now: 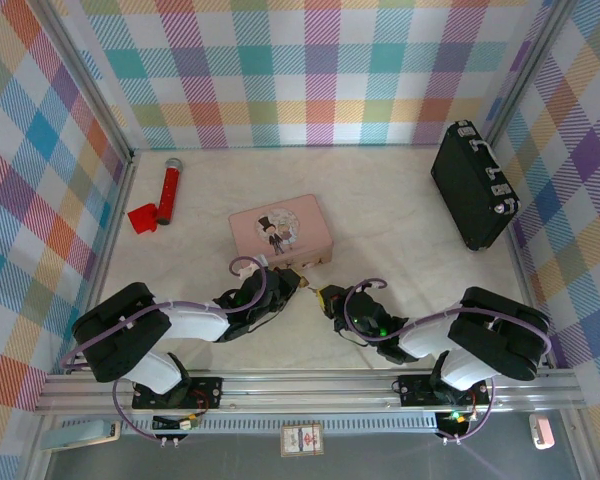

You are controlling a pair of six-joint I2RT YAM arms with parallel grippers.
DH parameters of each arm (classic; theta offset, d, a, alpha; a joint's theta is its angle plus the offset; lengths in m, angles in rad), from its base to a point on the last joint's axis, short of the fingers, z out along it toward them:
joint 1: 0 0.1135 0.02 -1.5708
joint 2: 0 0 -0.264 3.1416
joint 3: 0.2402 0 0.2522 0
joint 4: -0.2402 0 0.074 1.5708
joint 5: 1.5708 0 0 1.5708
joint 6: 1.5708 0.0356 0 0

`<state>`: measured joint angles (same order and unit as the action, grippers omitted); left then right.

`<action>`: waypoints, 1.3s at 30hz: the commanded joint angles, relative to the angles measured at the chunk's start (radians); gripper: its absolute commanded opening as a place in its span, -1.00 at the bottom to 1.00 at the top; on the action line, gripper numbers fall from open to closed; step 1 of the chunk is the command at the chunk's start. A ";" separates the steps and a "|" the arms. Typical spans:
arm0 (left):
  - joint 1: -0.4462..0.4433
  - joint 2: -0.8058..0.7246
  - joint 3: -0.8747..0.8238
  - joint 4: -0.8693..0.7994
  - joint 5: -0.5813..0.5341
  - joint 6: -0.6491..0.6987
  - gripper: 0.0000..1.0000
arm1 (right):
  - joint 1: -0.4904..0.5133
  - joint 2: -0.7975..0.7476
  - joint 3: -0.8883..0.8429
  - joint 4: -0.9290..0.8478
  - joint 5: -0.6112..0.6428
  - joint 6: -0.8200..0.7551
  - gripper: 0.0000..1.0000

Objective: Unlock a padlock with a key

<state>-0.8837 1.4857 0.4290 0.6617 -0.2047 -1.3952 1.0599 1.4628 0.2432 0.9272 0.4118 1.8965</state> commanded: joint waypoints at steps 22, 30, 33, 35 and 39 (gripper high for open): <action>-0.021 0.002 0.016 0.235 -0.130 -0.070 -0.99 | 0.005 -0.062 -0.040 0.093 0.038 -0.082 -1.00; -0.021 0.026 0.023 0.282 -0.130 -0.090 -0.99 | 0.005 -0.034 -0.023 0.117 0.018 -0.085 -1.00; -0.022 0.037 0.028 0.287 -0.122 -0.099 -0.99 | 0.005 -0.016 -0.019 0.141 0.017 -0.086 -1.00; -0.021 0.047 0.030 0.302 -0.118 -0.104 -0.99 | 0.004 -0.002 -0.017 0.154 0.013 -0.082 -1.00; -0.023 0.067 0.029 0.327 -0.110 -0.114 -1.00 | 0.004 0.033 -0.024 0.209 0.022 -0.072 -1.00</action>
<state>-0.8967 1.5551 0.4282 0.8093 -0.2890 -1.4895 1.0599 1.4708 0.2214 1.0393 0.4263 1.8248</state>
